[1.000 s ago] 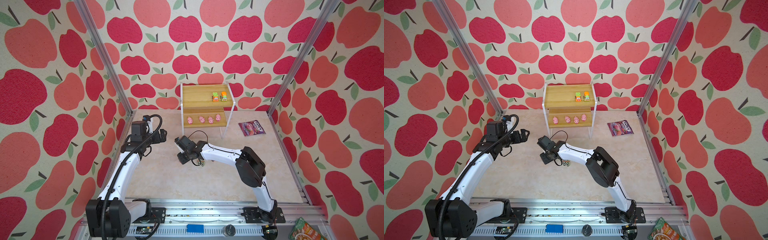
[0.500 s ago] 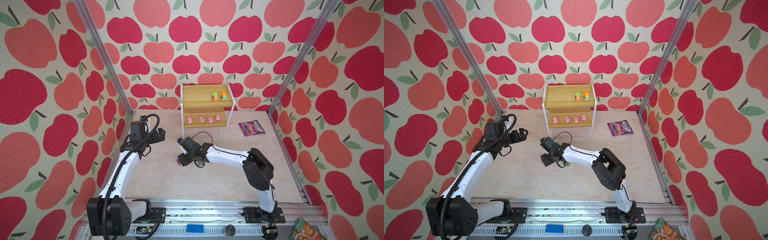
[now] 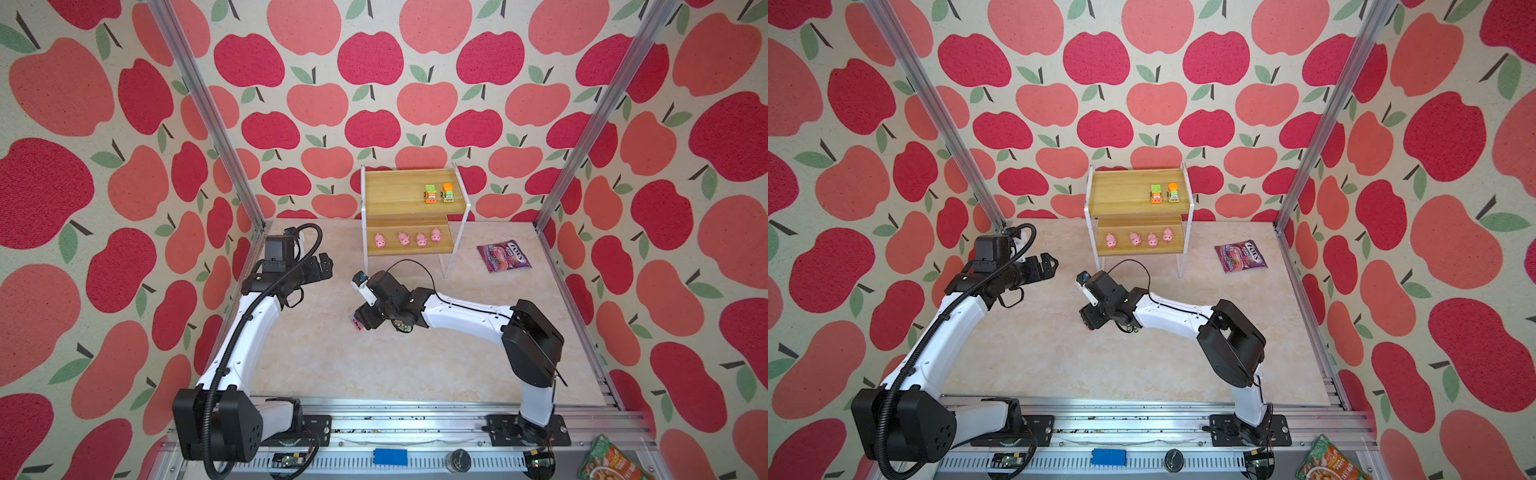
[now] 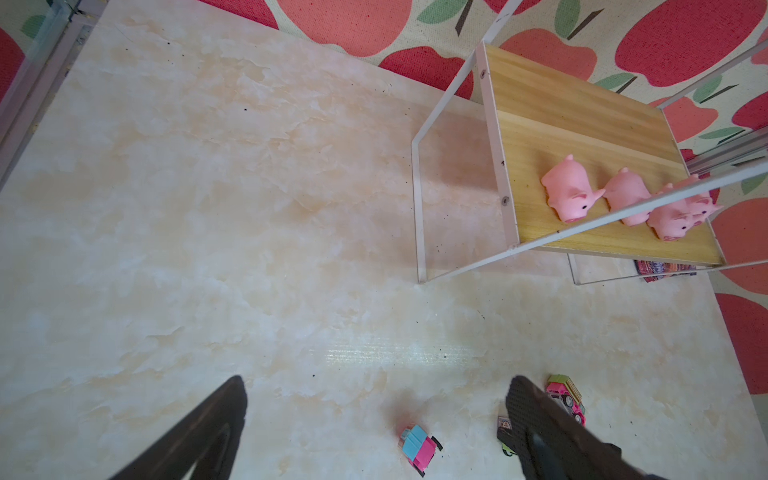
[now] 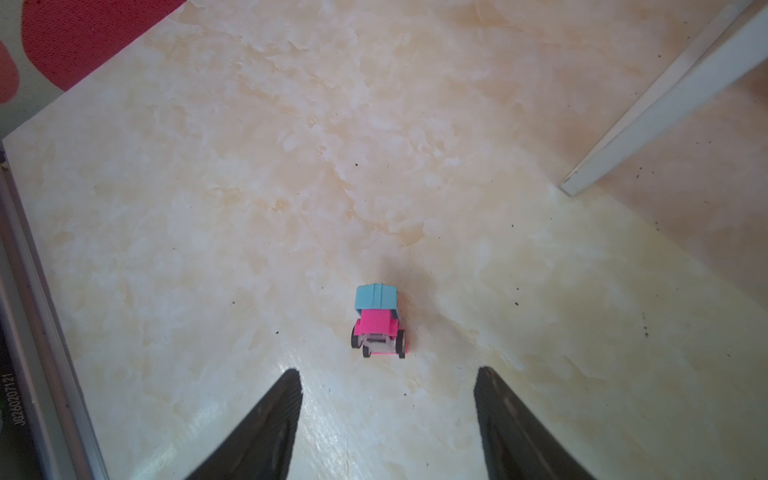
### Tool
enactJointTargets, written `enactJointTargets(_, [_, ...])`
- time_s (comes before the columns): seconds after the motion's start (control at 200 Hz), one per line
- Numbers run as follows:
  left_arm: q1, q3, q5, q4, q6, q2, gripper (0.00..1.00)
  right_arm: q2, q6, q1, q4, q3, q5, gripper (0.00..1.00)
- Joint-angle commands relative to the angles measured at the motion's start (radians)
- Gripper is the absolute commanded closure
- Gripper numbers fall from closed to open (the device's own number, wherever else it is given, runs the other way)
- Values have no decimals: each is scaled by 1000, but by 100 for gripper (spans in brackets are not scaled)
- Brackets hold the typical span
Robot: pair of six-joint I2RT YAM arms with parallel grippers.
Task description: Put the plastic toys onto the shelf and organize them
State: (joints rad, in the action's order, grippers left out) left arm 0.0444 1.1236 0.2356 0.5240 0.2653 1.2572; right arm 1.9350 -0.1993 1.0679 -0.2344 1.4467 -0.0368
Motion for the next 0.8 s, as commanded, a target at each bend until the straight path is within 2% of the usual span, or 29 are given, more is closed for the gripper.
enactJointTargets(0.0, [-25,21,21,88,38,-6,0,63,65,10,-115,110,16,32])
enactJointTargets(0.475, [-113,-88,150,58,110,-32,1,345,108,25,-458,532,-7,43])
enactJointTargets(0.795, [-157,-116,200,18,139,-16,1,436,121,35,-564,647,-27,50])
